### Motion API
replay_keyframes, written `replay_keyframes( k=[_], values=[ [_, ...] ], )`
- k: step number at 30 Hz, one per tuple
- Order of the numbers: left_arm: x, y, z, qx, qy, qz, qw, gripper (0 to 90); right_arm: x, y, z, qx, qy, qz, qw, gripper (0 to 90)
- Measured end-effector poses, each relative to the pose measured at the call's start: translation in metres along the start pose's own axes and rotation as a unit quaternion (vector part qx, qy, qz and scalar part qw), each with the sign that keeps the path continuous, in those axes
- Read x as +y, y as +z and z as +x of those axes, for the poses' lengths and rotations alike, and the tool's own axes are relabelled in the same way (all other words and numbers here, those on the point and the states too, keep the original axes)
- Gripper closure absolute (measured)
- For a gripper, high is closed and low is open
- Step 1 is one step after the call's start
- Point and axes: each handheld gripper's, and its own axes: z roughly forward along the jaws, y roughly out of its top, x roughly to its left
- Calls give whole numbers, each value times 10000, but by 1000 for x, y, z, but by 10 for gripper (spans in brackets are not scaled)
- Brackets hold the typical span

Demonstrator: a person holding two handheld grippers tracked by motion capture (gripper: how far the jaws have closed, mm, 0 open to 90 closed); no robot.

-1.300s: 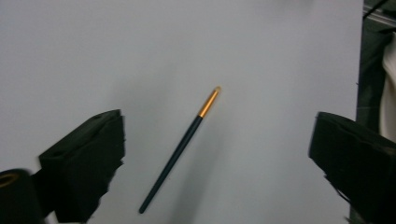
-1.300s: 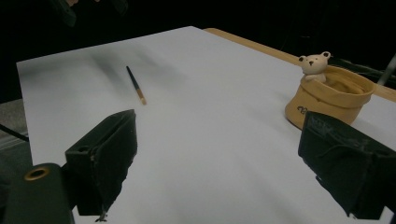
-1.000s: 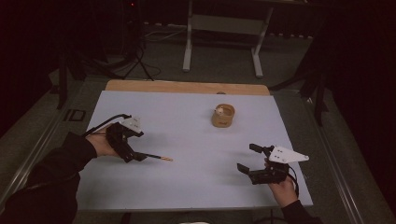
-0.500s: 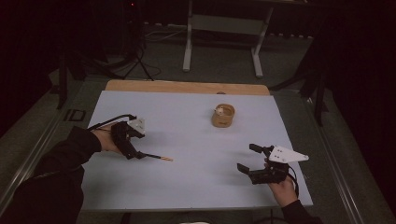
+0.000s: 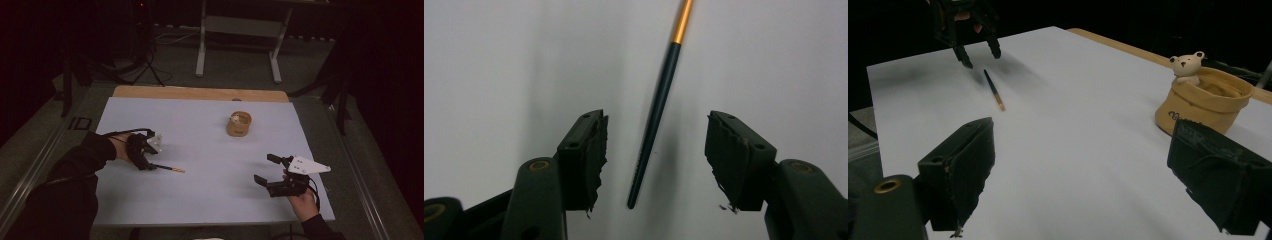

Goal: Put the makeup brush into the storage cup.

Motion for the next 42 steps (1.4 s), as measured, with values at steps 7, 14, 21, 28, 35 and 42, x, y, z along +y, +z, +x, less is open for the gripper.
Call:
replay_keyframes(
  k=[7,14,21,28,35,42],
  values=[
    [1,10,3,-139,251,187,9994,571,0,1,0,10,3,9,10000,119],
    [4,19,5,-245,535,182,9981,643,0,0,-1,2,16,-7,10000,119],
    [8,29,6,-250,716,404,9963,701,0,0,0,-2,4,8,10000,119],
    [14,33,9,-368,720,559,9952,770,-1,0,-1,-5,32,29,10000,119],
    [20,35,6,-406,750,788,9932,831,-1,1,0,-1,32,63,10000,119],
    [32,33,5,-378,170,972,9944,840,0,0,0,-14,31,41,10000,119]
  ],
)
